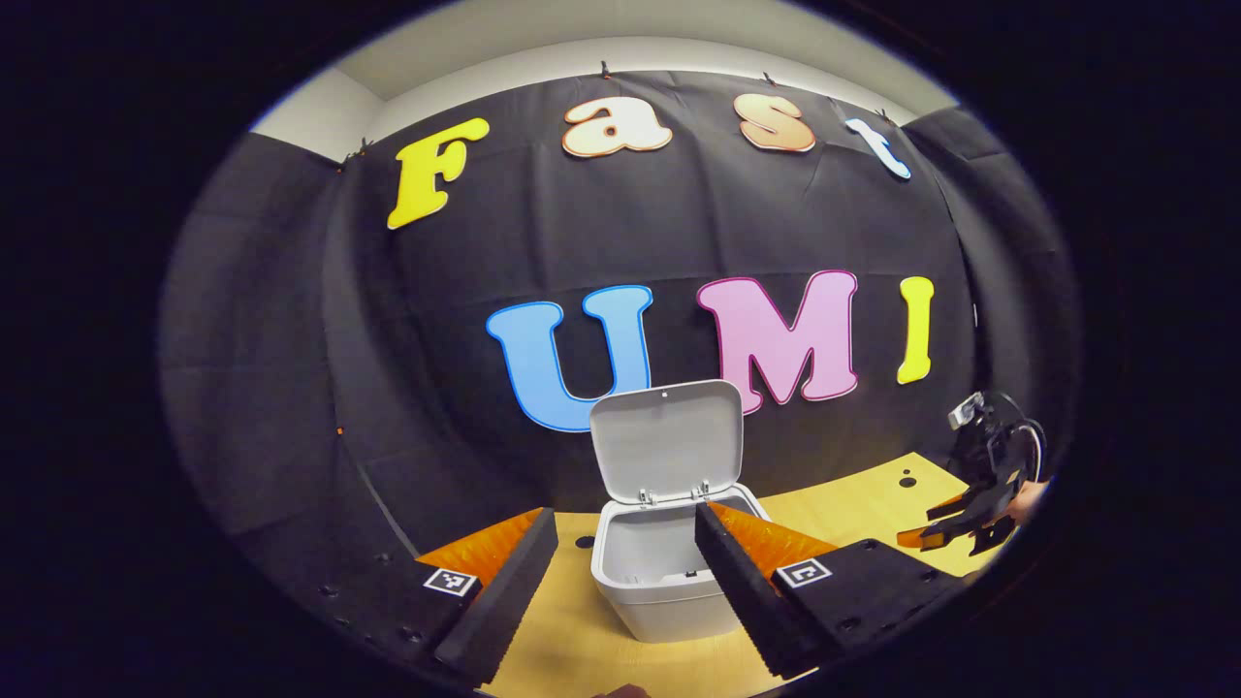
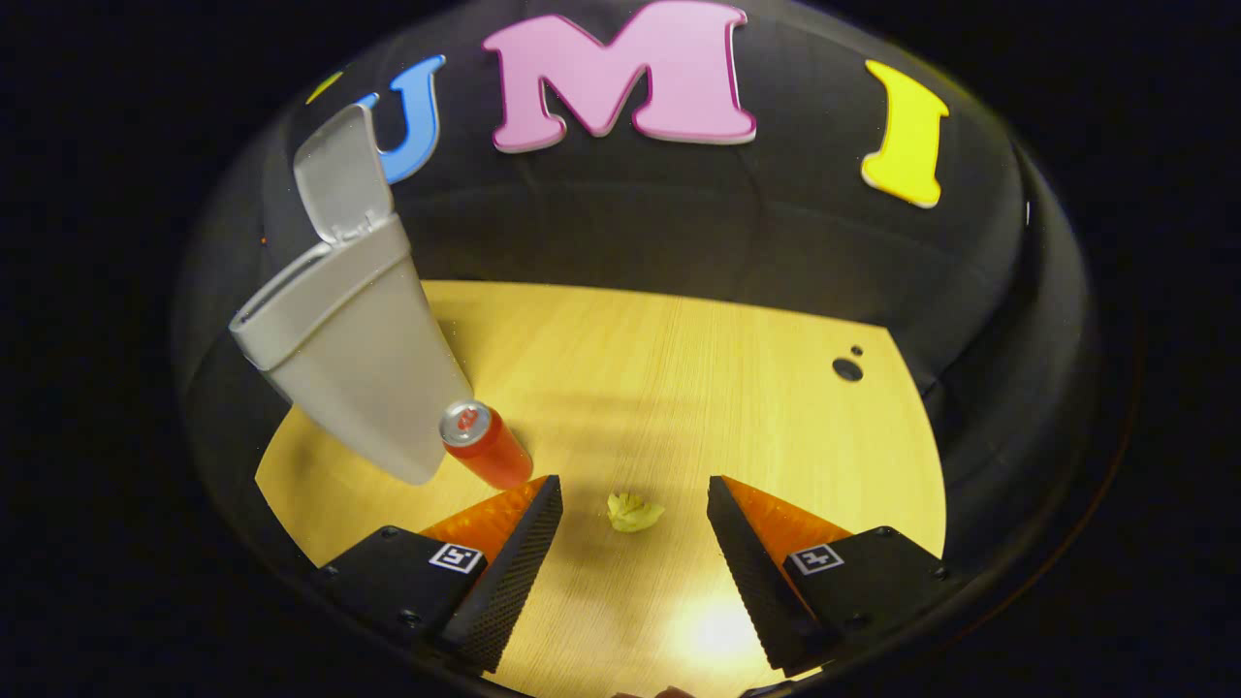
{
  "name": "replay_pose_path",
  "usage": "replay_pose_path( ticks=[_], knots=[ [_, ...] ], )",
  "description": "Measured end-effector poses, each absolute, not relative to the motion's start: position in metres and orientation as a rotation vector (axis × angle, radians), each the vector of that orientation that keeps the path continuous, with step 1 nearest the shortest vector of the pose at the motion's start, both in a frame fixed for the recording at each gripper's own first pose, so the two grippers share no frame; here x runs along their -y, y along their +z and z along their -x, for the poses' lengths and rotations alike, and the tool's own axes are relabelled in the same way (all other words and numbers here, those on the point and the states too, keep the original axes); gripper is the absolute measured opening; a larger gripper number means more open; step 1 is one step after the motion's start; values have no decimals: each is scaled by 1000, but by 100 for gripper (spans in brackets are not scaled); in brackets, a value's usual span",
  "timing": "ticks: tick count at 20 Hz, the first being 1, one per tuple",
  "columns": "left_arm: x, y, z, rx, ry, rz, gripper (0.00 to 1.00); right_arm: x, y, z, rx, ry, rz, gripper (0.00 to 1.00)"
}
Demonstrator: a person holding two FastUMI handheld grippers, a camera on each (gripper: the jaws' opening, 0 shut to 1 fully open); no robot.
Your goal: Press the lid of the desktop garbage bin to open it, pick up the crumpled paper on the desktop and throw it into the bin, then pick up the pop can on the desktop and drop it into the bin, and finally close the garbage bin lid.
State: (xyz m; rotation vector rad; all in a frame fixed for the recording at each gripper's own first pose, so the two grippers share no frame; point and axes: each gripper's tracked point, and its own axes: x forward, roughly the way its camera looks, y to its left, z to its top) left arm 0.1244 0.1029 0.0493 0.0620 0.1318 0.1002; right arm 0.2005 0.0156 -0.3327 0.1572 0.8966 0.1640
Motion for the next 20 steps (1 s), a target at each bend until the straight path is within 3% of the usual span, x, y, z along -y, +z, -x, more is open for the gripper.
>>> replay_pose_path(
  ticks=[12,13,15,18,19,20],
  knots=[
    [-136,42,-45,-171,279,-78,96,-39,-459,-205,-1179,187,-69,98],
    [-136,40,-43,-176,287,-80,96,-40,-466,-204,-1193,187,-61,92],
    [-139,38,-37,-188,302,-84,96,-38,-464,-210,-1175,185,-78,53],
    [-142,37,-32,-192,316,-74,96,-37,-452,-211,-1153,187,-85,44],
    [-143,36,-31,-194,320,-71,96,-38,-443,-212,-1131,202,-96,23],
    [-145,35,-30,-189,325,-64,96,-42,-427,-214,-1090,219,-105,37]
  ],
)
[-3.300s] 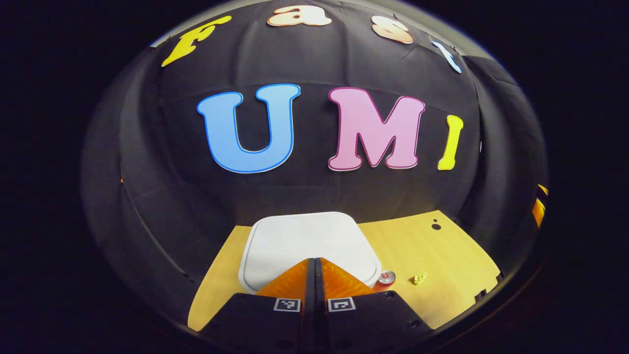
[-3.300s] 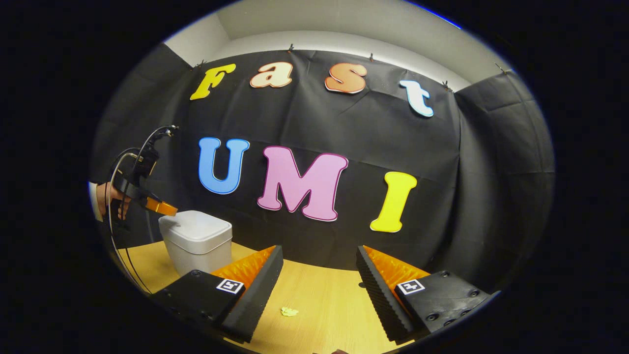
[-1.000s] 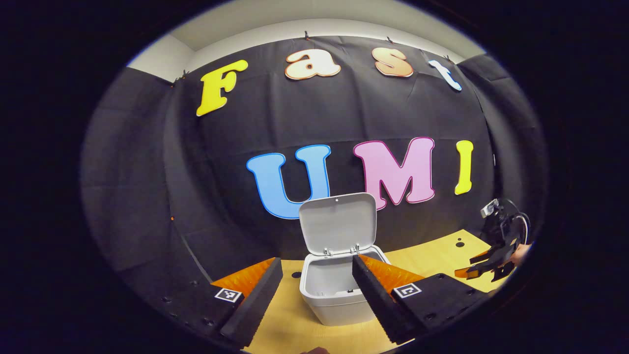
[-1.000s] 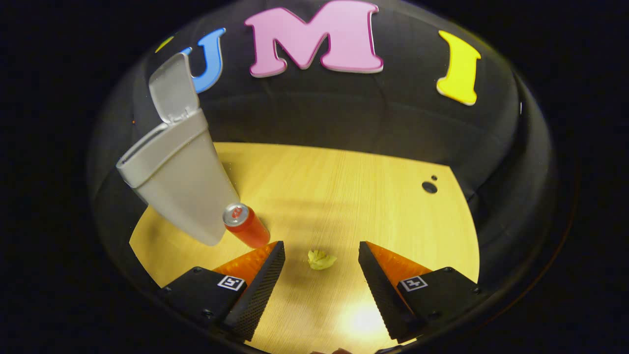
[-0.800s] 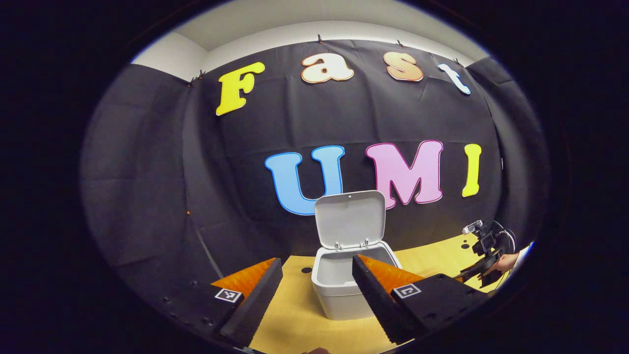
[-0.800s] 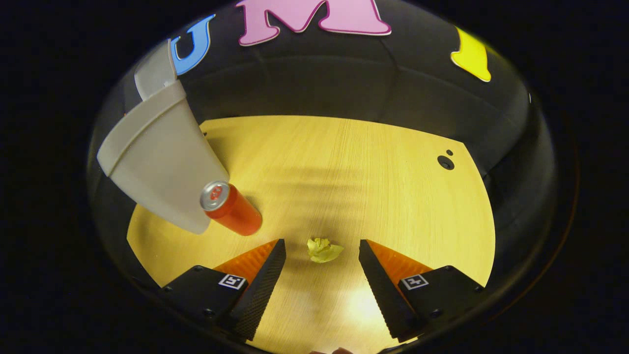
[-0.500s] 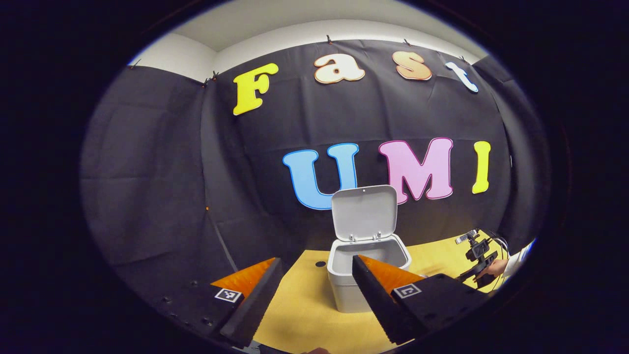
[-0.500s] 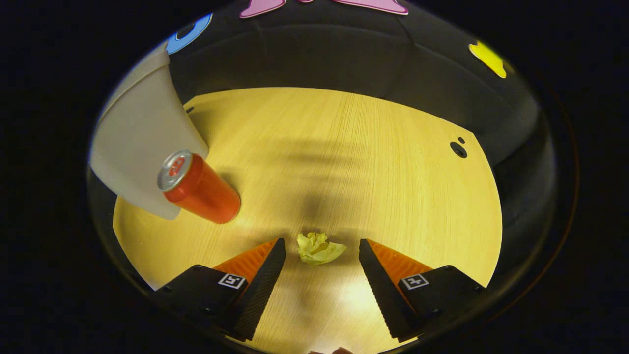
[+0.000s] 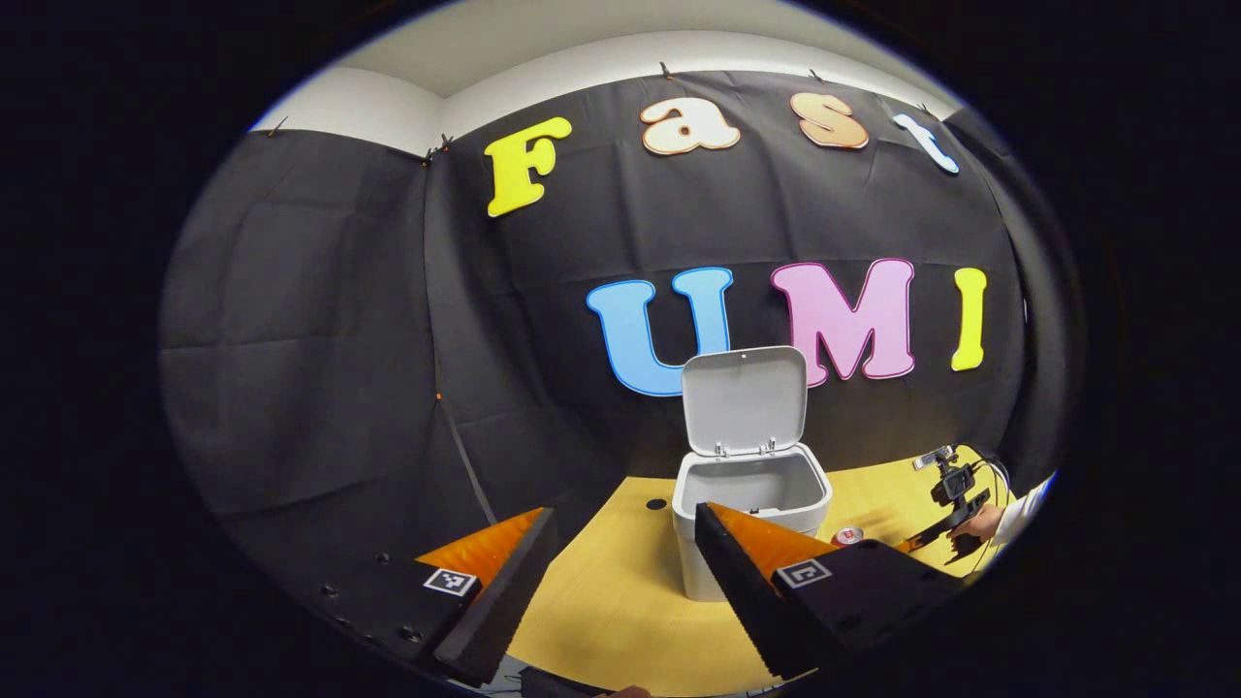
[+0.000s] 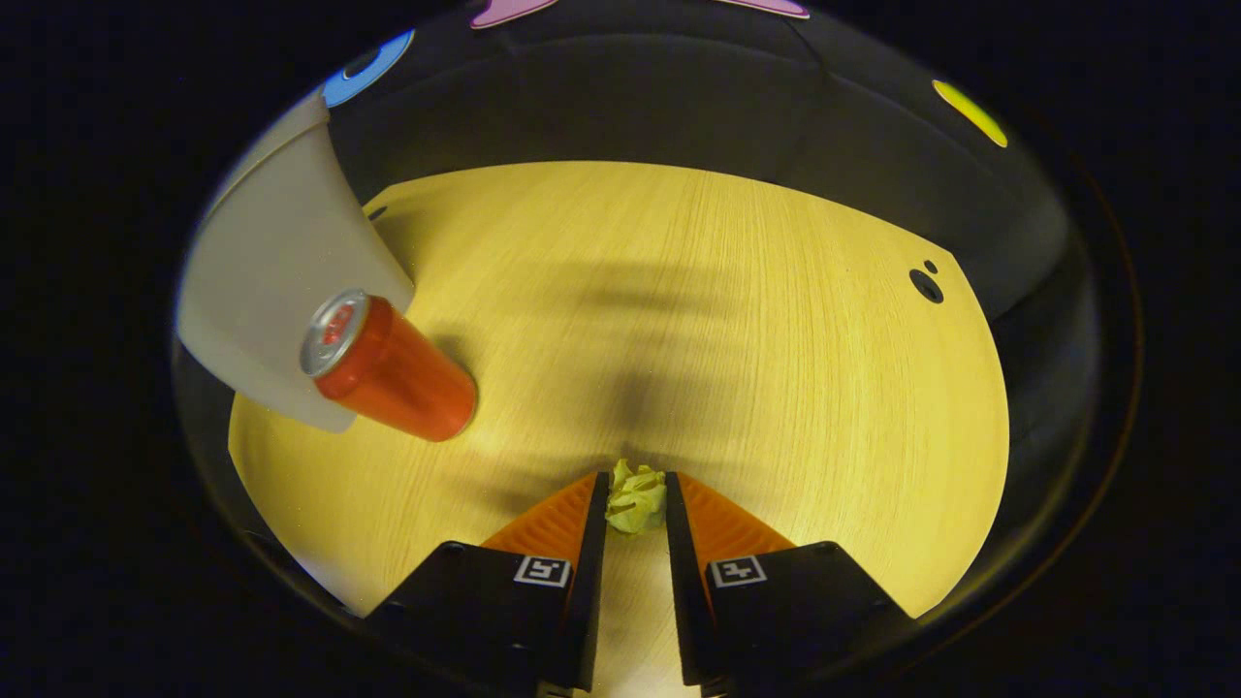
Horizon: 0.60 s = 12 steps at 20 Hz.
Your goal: Press the lid of the desktop garbage bin to open it, pick up the crumpled paper on the desktop and throw it into the bin, then pick up the pop can on the desktop and drop it into the bin, and finally close the garbage bin lid.
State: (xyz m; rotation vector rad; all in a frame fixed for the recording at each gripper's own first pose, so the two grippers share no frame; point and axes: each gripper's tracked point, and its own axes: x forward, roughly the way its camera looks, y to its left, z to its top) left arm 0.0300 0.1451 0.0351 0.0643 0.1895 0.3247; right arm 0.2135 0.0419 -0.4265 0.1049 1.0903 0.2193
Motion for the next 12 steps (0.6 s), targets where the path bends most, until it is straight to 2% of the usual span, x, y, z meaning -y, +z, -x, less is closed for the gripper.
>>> replay_pose_path(
  ticks=[8,12],
  knots=[
    [-132,34,-35,-181,279,-57,96,-81,-245,-255,-641,392,-152,37],
    [-126,44,-35,-155,268,-89,96,-110,-158,-270,-469,475,-152,37]
  ],
)
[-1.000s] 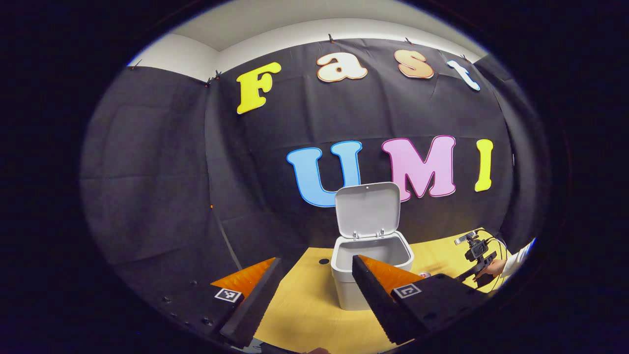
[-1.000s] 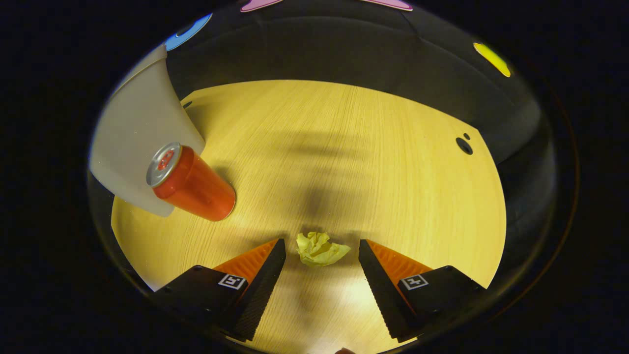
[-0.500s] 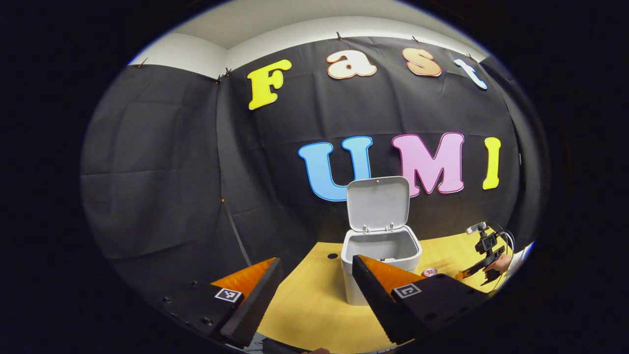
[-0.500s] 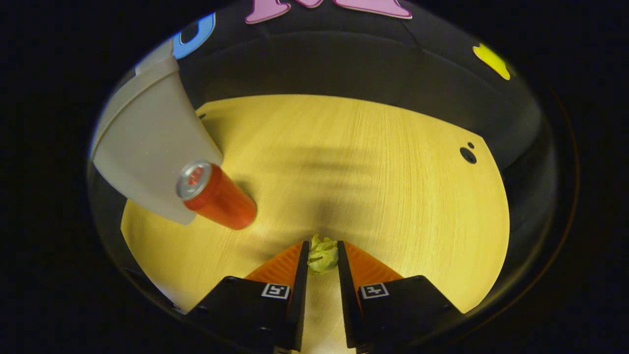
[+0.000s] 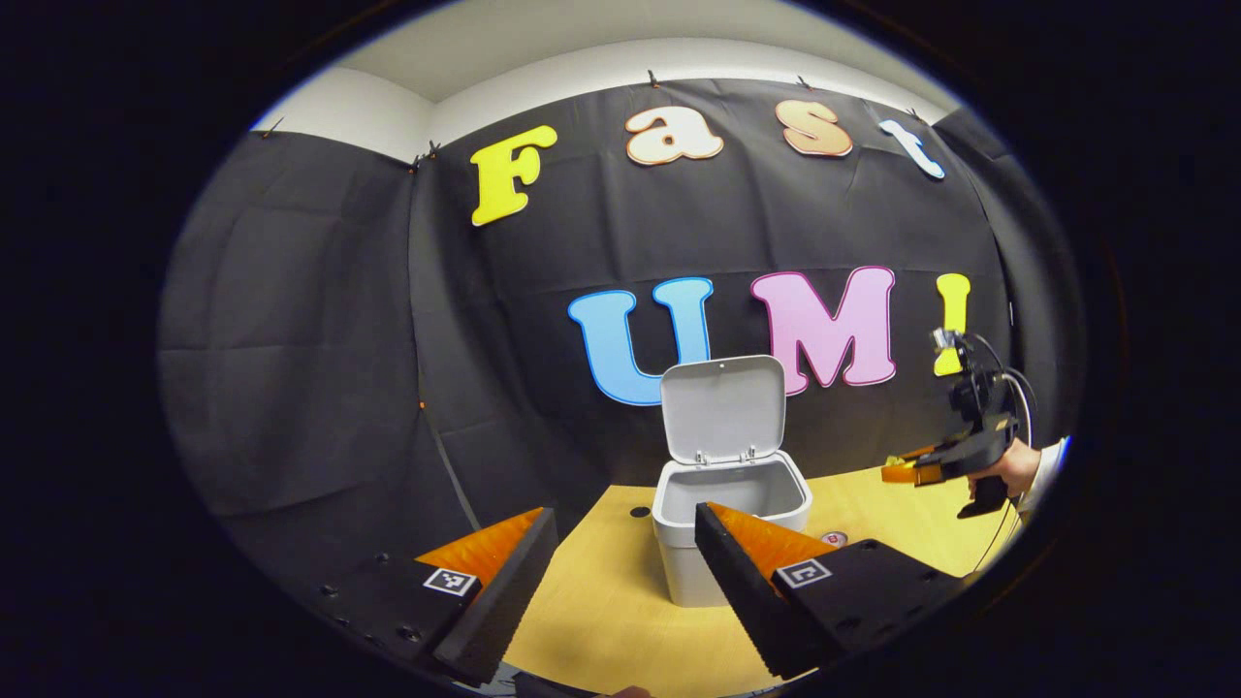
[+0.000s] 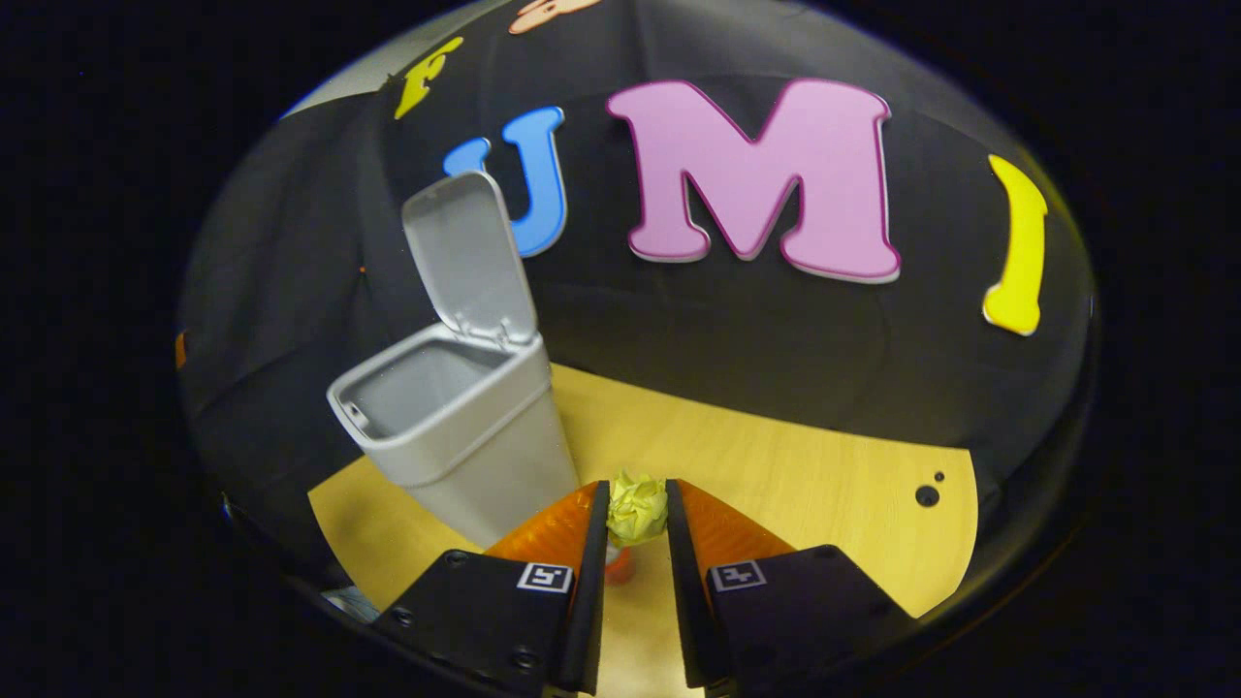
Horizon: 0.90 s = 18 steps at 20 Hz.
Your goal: Press the lid of the desktop garbage bin to open it, pick up the crumpled paper on the desktop and throw it into the bin, then pick up the pop can on the desktop and drop it into the bin, and finally close the garbage bin lid.
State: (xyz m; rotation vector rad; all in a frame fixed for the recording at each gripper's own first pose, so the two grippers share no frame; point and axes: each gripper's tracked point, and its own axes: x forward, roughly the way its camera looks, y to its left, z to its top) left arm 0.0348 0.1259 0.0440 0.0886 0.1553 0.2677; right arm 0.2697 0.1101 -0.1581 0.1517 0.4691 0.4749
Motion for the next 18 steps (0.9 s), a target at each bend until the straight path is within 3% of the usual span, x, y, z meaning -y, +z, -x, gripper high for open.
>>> replay_pose_path(
  ticks=[6,12,13,14,17,18],
  knots=[
    [-124,46,-17,-157,279,-97,96,-176,-69,-278,-316,609,-157,36],
    [-122,42,0,-163,296,-73,96,-253,-59,-272,-301,731,-122,37],
    [-120,41,1,-161,299,-66,96,-262,-65,-271,-310,742,-104,23],
    [-119,41,3,-159,303,-60,96,-271,-72,-274,-320,751,-87,36],
    [-116,36,4,-149,312,-26,96,-290,-100,-280,-386,754,-62,37],
    [-112,32,2,-147,305,0,96,-294,-112,-280,-419,758,-70,42]
  ],
)
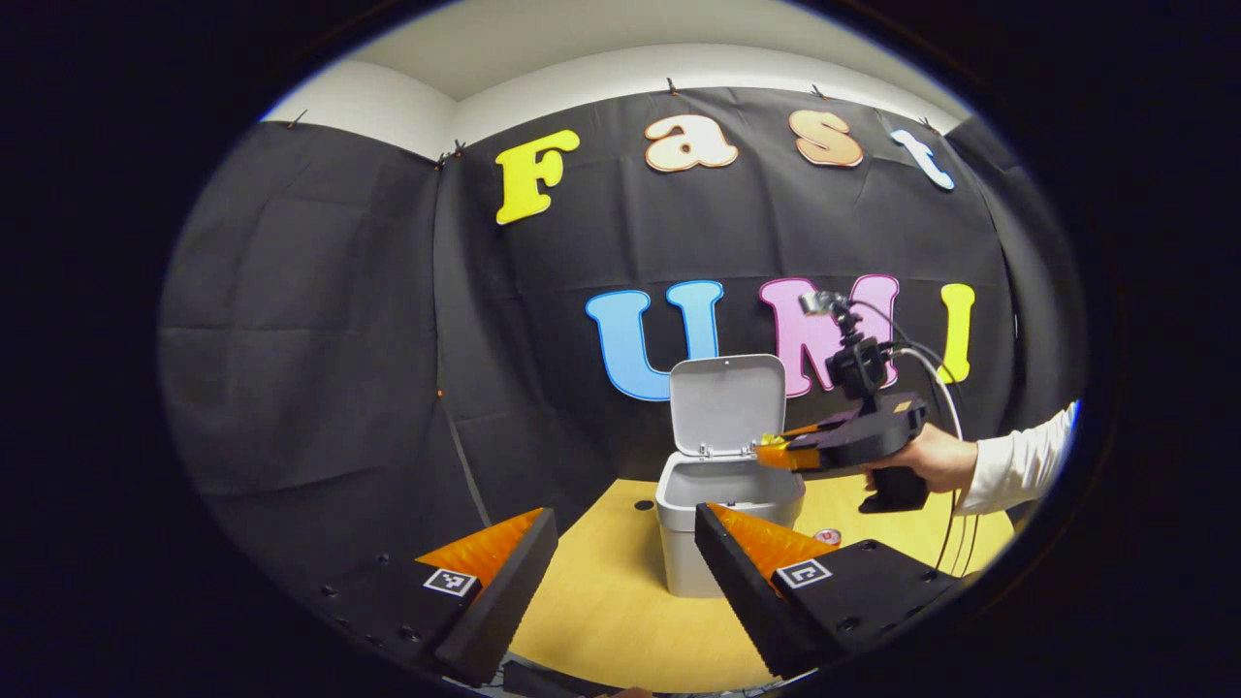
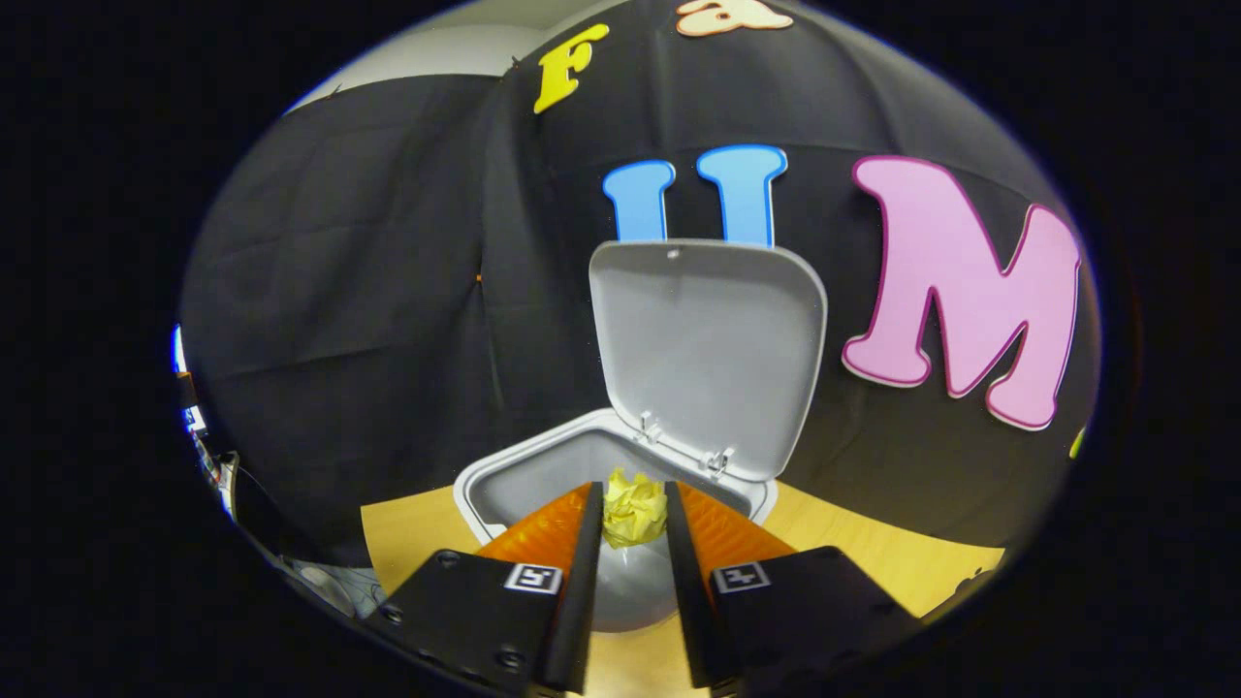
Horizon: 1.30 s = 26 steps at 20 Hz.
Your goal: Press the lid of the desktop garbage bin to open it, pick up the crumpled paper on the desktop and throw it into the bin, then pick up the pop can on the desktop and drop it into the bin, and finally close the garbage bin lid.
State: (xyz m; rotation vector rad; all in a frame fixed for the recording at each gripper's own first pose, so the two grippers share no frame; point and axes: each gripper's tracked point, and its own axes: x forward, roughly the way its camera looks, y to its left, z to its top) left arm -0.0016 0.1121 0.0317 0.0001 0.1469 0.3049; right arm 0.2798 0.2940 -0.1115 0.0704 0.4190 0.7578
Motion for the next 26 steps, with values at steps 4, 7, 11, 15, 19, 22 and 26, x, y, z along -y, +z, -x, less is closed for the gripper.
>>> replay_pose_path(
  ticks=[4,7,11,15,19,22,26],
  knots=[
    [-80,1,-19,-155,236,82,96,-281,-104,-282,-407,739,-113,99],
    [-45,-25,-40,-190,154,85,96,-246,-95,-281,-385,713,-121,98],
    [9,-45,-77,-179,28,91,95,-177,-90,-274,-378,634,-142,99],
    [62,-93,-127,-209,-59,80,95,-106,-91,-259,-388,541,-145,99],
    [119,-167,-179,-286,-110,27,95,-31,-105,-239,-428,436,-129,98],
    [149,-198,-204,-296,-143,-16,96,5,-123,-228,-456,387,-92,98],
    [171,-237,-236,-350,-150,-5,96,26,-147,-216,-511,372,-107,98]
  ],
)
